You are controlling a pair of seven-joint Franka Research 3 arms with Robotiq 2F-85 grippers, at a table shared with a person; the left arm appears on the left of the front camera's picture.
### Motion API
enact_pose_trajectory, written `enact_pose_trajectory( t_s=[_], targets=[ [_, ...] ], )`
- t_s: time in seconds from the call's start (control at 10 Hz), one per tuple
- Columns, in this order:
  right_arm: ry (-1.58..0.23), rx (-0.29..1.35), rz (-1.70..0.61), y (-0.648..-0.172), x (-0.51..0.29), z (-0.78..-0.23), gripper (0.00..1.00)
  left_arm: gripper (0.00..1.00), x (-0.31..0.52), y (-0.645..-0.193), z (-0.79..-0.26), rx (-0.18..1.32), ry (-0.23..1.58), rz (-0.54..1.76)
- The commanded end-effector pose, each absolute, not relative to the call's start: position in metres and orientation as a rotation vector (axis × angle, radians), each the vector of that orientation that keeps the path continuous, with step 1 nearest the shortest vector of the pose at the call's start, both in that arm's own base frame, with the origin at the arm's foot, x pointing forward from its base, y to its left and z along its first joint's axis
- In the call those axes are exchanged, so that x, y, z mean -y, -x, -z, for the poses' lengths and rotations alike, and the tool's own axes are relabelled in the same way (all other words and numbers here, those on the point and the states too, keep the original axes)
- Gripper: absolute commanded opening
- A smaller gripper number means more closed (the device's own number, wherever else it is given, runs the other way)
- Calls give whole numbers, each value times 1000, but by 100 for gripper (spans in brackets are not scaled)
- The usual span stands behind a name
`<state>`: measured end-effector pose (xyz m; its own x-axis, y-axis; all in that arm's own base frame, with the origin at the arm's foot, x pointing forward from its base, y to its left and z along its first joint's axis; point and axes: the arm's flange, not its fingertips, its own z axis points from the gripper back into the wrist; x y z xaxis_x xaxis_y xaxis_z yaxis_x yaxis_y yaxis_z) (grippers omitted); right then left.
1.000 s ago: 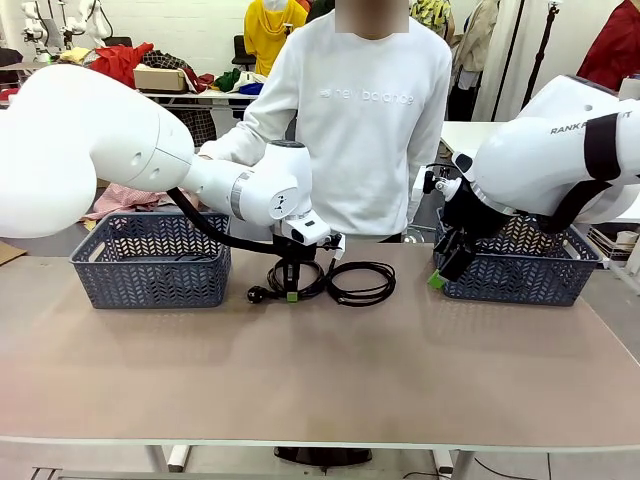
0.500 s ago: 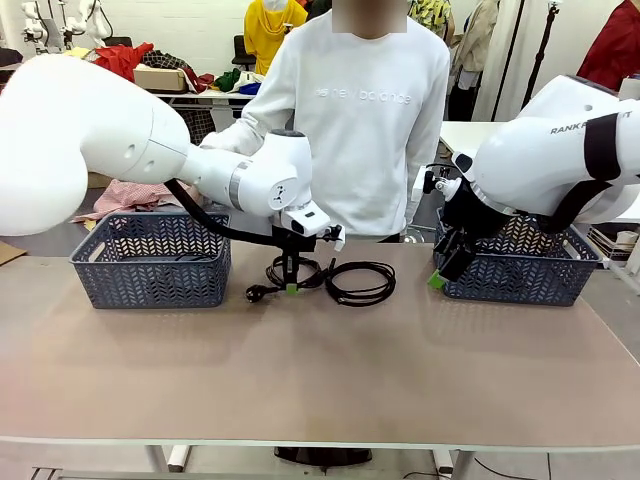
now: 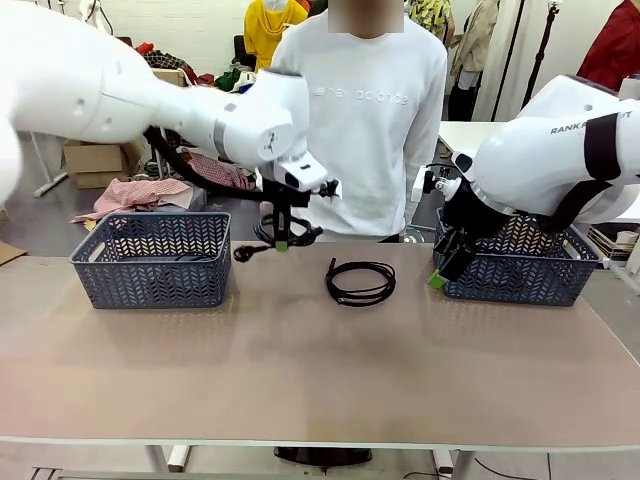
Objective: Organize the cables according to human instructions.
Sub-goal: Pick up a bundle of cables and place it in the basket indicated by the human.
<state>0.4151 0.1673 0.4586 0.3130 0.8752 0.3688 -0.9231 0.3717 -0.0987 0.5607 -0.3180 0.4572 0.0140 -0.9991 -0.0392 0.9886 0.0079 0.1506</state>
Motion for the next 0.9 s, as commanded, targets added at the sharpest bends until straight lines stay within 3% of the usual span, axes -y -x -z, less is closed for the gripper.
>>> enact_pose_trajectory(
  t_s=[0.0,0.3,0.8],
  targets=[
    [-138,393,-1193,-414,-168,-458,100,0,295,-543,-487,75,-229,1579],
    [-138,393,-1193,-414,-168,-458,100,0,238,-527,-513,90,-206,1563],
    [-138,393,-1193,-414,-168,-458,100,0,129,-519,-502,178,-167,1405]
  ],
)
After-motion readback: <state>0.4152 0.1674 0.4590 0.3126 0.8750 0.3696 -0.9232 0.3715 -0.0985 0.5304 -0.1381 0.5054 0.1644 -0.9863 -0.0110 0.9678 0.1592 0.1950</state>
